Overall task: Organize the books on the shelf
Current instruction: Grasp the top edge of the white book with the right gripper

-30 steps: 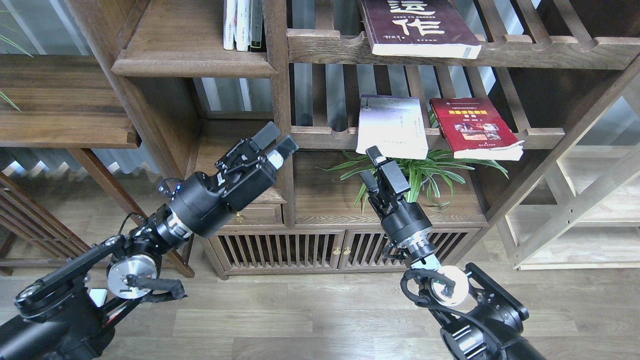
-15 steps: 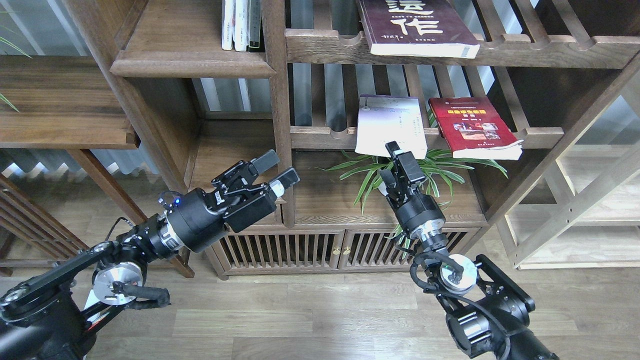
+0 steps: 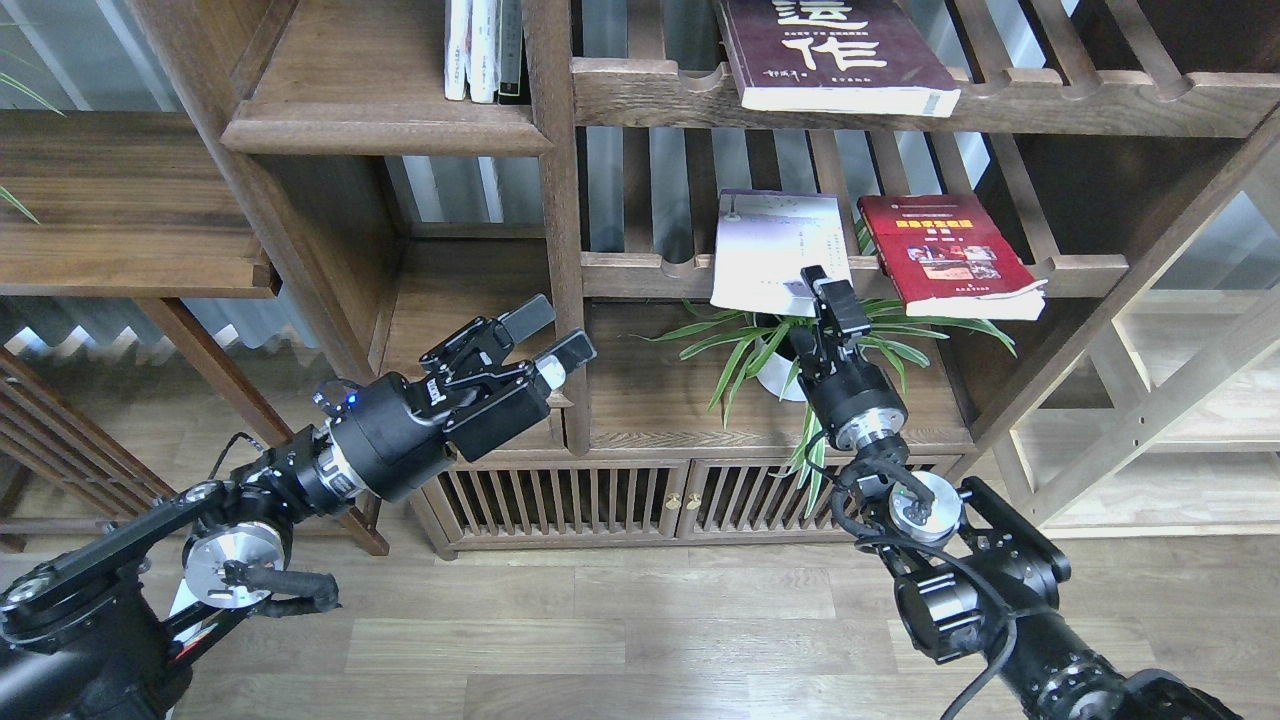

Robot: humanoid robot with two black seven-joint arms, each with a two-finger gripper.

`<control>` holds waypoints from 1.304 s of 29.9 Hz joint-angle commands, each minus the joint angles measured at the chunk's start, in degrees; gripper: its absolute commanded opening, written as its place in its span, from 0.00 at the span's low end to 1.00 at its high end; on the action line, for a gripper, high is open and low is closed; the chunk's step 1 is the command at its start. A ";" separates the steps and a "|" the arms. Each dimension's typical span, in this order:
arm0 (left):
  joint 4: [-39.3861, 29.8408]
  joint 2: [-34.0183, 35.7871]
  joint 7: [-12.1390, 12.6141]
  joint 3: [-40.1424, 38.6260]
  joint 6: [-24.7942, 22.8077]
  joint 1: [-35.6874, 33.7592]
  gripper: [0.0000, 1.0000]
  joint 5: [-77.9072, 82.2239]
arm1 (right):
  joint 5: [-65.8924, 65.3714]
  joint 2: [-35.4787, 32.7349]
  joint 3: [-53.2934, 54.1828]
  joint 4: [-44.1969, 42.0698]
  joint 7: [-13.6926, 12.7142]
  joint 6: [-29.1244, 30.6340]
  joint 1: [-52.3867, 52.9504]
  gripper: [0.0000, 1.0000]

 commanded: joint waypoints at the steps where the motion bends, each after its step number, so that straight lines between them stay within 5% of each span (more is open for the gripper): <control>1: 0.00 0.08 -0.18 0.01 0.00 0.09 0.99 -0.08 | 0.04 0.00 -0.74 -0.17 -0.08 -1.09 0.26 0.99; 21: 0.26 0.08 -0.88 0.01 0.00 0.97 0.99 -0.26 | 0.04 0.00 -2.50 -5.00 -0.08 -5.67 6.68 0.98; 39: 0.79 0.08 -1.06 -0.08 0.00 0.97 0.99 -0.52 | 0.04 0.00 -5.05 -9.05 -0.17 -6.10 9.76 0.83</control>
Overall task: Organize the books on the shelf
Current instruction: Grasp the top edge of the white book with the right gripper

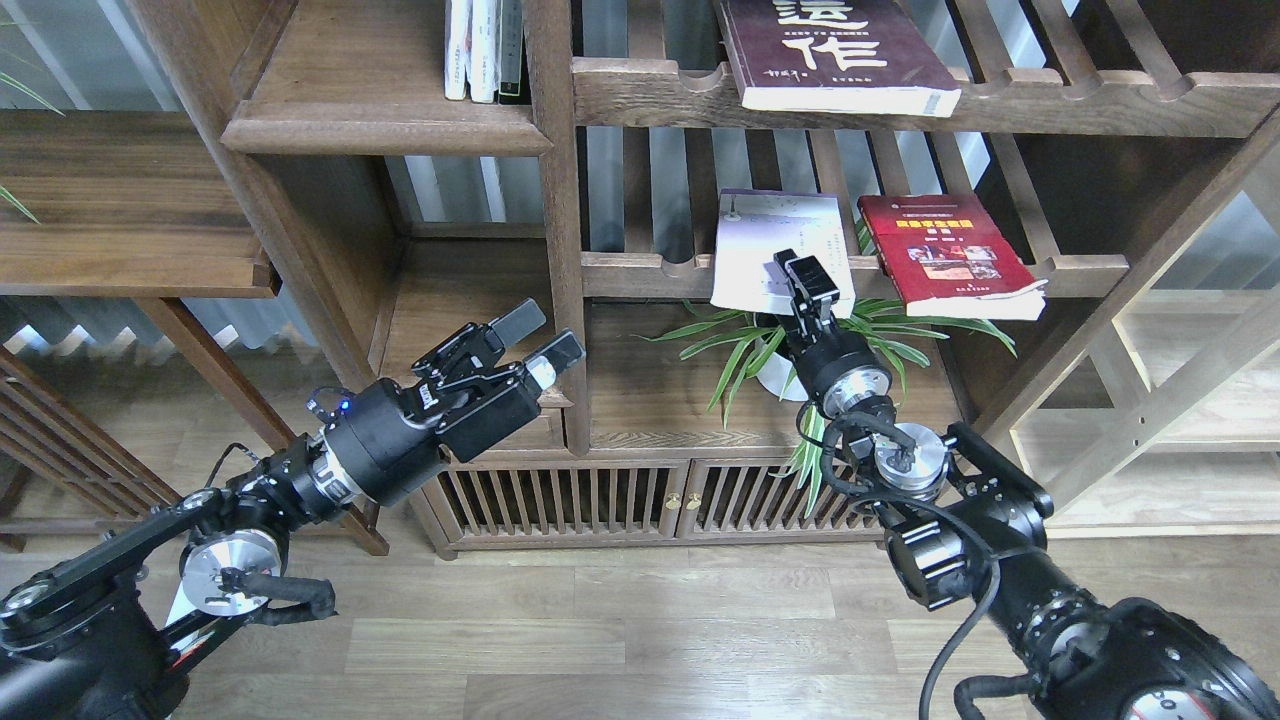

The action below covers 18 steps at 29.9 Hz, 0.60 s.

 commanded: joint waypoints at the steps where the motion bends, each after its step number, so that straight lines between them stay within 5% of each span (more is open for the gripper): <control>1: 0.07 0.00 -0.14 0.02 0.00 -0.01 0.99 0.00 | 0.14 0.00 0.08 -0.45 0.00 -0.08 0.35 0.80; 14: 0.07 0.00 -0.14 -0.16 0.00 0.08 0.99 -0.08 | 0.49 0.00 0.08 -1.24 -0.17 -0.08 0.53 0.47; 18: 0.07 0.00 -0.14 -0.34 0.00 0.60 0.99 -0.08 | 0.67 0.00 0.43 -1.24 -0.17 0.10 0.53 0.24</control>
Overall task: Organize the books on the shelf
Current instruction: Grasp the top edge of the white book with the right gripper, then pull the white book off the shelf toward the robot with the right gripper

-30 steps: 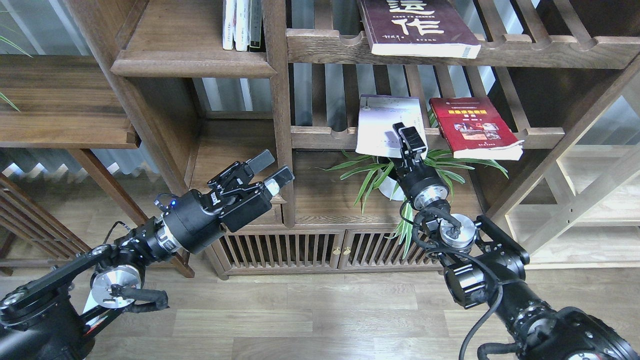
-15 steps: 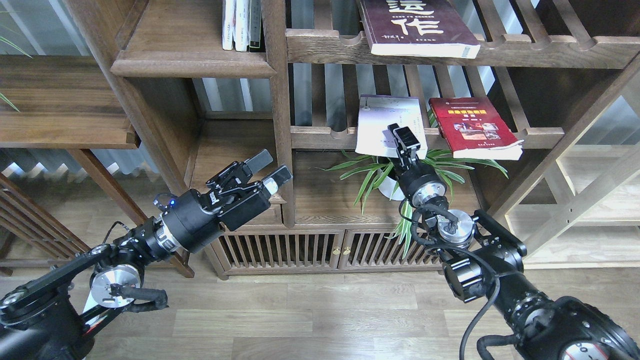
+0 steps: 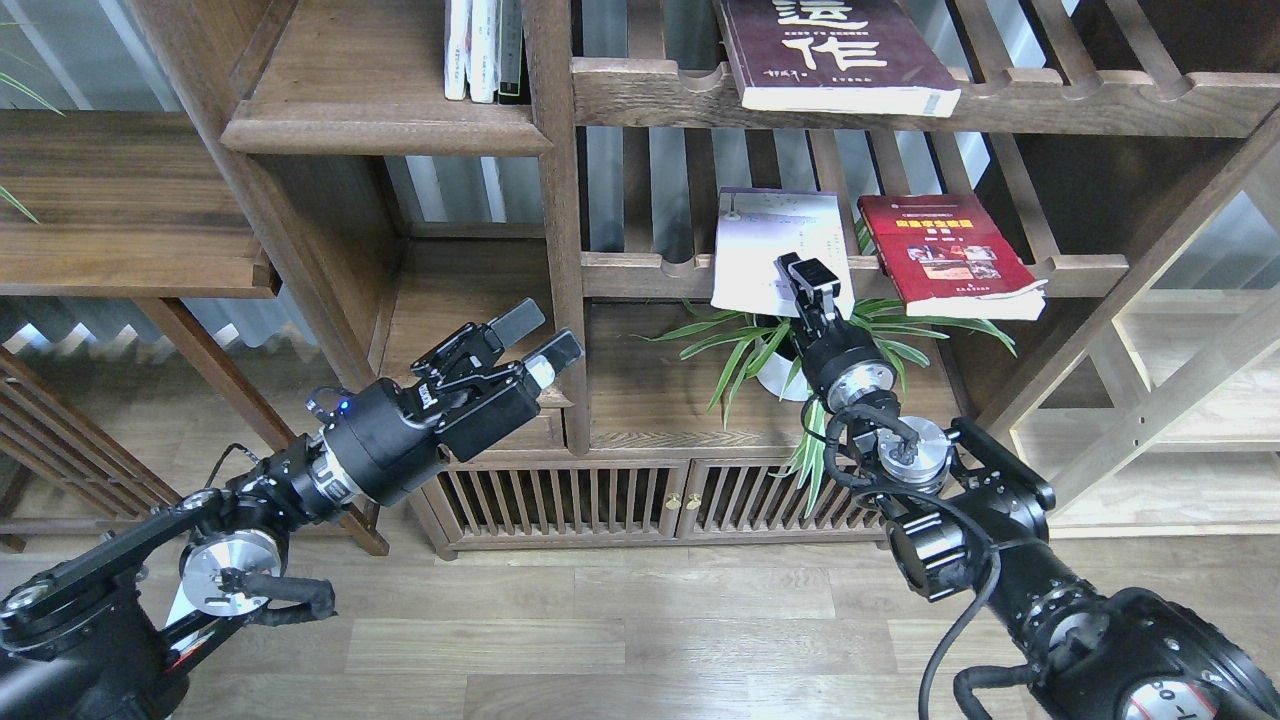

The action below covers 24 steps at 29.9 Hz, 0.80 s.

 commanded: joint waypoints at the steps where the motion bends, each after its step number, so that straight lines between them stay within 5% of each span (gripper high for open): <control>1: 0.00 0.00 0.00 -0.28 0.00 0.52 0.99 0.00 | 0.39 0.00 0.43 0.00 0.00 0.35 -0.09 0.16; 3: 0.00 0.00 0.00 -0.37 0.00 0.78 0.99 0.00 | 0.65 0.00 0.70 0.00 0.00 0.70 -0.09 0.05; 10: 0.79 0.00 0.00 -1.24 0.00 1.49 0.99 0.00 | 1.09 0.00 0.61 1.14 0.00 1.67 -0.53 0.04; 17: 4.65 -1.06 0.53 -5.11 0.00 1.49 0.99 -1.23 | 1.10 0.00 -0.71 5.87 -0.26 13.78 -4.56 0.04; 24: 6.85 -0.53 1.31 -5.11 0.00 1.84 0.99 -1.23 | 1.09 0.00 -2.20 14.84 -0.35 15.56 -11.69 0.04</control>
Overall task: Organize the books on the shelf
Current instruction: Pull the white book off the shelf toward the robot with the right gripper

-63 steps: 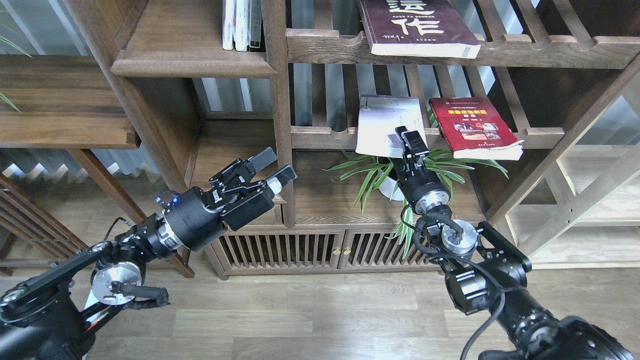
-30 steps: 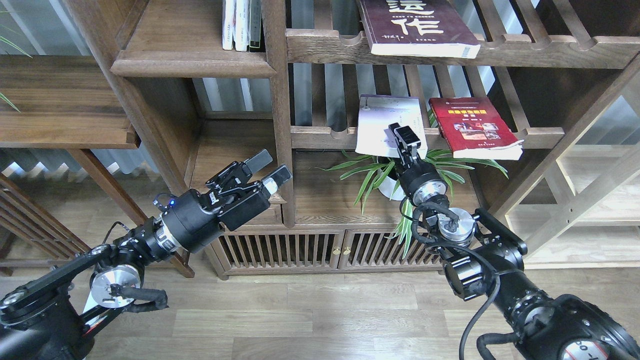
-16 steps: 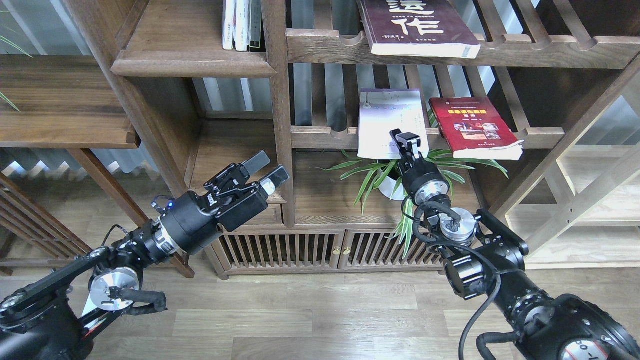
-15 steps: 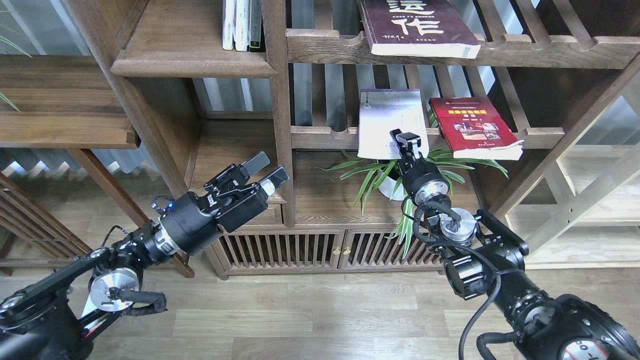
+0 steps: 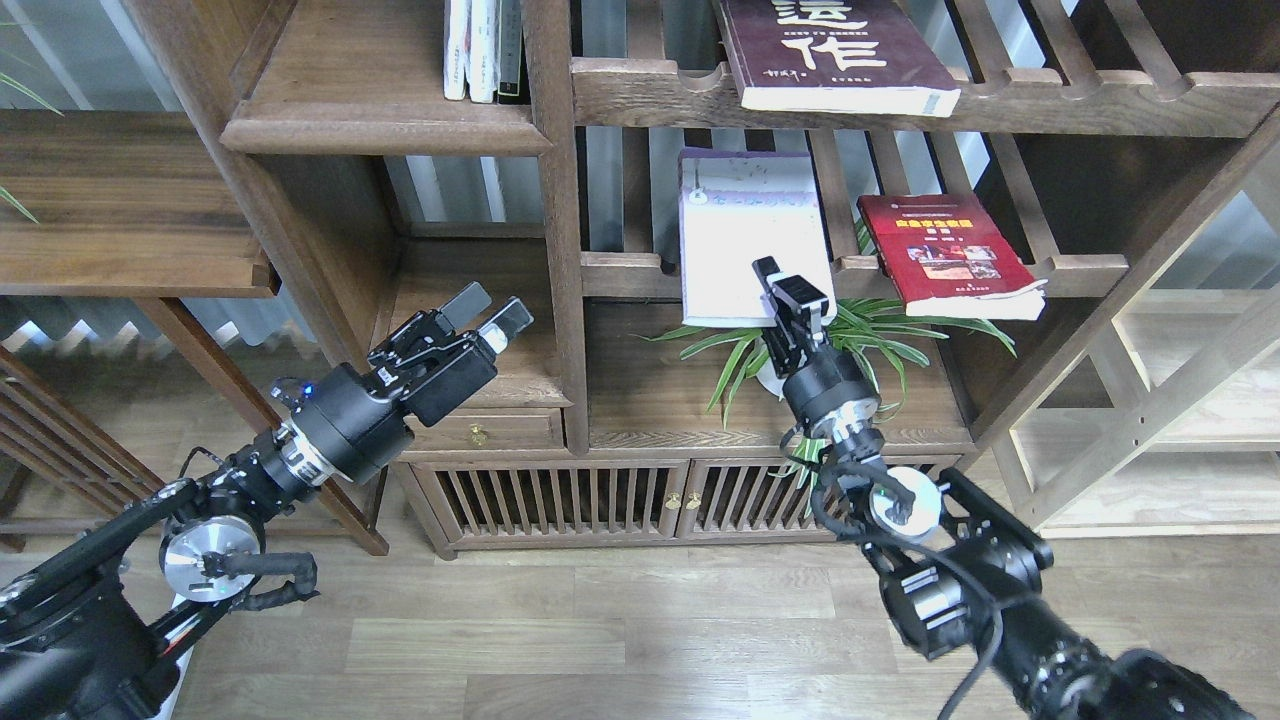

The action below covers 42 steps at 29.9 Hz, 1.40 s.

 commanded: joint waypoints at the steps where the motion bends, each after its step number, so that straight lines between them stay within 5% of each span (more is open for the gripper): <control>1: 0.63 0.31 0.18 0.04 0.00 0.49 0.99 0.00 | -0.11 0.00 -0.17 4.52 -0.02 0.57 -3.36 0.04; 25: 6.00 -2.16 0.45 1.27 0.00 3.21 0.99 -7.65 | -3.45 0.00 -6.76 21.93 -0.19 1.15 -15.59 0.03; 34: 4.50 -1.63 11.43 2.59 0.00 4.80 0.98 -18.18 | -4.15 0.00 -10.02 21.50 -0.19 1.15 -14.97 0.03; 42: 3.97 -0.84 11.96 2.76 0.00 4.88 0.96 -23.46 | -5.20 0.00 -10.11 20.53 -0.19 1.15 -15.15 0.03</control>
